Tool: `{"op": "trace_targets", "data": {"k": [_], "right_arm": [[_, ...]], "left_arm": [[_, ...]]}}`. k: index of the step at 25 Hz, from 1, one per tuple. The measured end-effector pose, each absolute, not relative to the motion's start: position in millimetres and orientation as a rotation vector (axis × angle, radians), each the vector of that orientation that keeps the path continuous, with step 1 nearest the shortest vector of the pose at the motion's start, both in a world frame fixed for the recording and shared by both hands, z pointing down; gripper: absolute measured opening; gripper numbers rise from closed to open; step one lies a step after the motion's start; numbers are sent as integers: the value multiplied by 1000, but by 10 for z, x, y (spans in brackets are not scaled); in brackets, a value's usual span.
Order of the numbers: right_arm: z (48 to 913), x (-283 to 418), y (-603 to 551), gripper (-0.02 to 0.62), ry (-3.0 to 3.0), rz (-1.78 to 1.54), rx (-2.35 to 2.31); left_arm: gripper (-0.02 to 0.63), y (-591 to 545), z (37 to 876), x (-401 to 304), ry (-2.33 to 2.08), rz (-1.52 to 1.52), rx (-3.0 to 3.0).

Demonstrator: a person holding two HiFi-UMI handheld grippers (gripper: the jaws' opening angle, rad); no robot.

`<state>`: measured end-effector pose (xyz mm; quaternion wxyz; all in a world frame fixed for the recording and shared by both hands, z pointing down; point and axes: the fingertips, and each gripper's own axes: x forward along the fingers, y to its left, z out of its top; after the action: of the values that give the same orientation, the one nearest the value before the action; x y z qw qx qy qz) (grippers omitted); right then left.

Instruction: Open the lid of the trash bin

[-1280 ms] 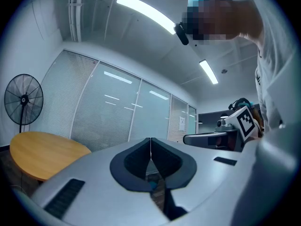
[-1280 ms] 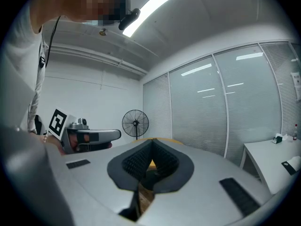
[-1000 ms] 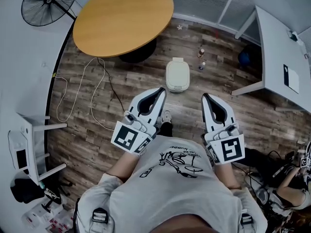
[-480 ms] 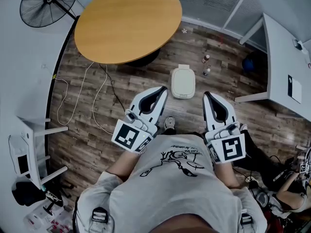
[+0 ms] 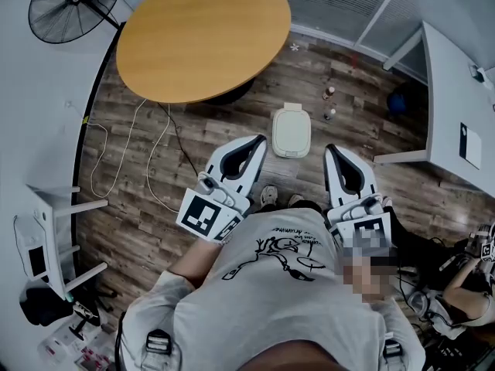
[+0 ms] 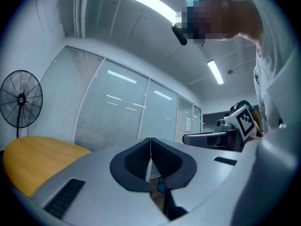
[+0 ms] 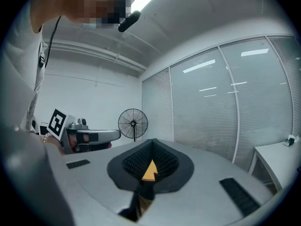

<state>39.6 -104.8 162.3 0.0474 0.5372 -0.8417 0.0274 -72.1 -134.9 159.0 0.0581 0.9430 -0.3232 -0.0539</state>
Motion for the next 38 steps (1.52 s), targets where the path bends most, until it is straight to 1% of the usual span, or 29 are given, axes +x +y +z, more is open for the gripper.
{"op": "trace_targets", "data": {"k": [17, 31, 38], "right_arm": [[1669, 922, -1165, 6, -2552, 94, 1610], [2148, 919, -1238, 6, -2520, 192, 1542], [2452, 851, -1267, 6, -2497, 242, 1497]], "left_arm": [[20, -1474, 1597, -237, -999, -150, 2842], [20, -1547, 2103, -180, -970, -39, 2804], [20, -1610, 2424, -258, -989, 11, 2762]]}}
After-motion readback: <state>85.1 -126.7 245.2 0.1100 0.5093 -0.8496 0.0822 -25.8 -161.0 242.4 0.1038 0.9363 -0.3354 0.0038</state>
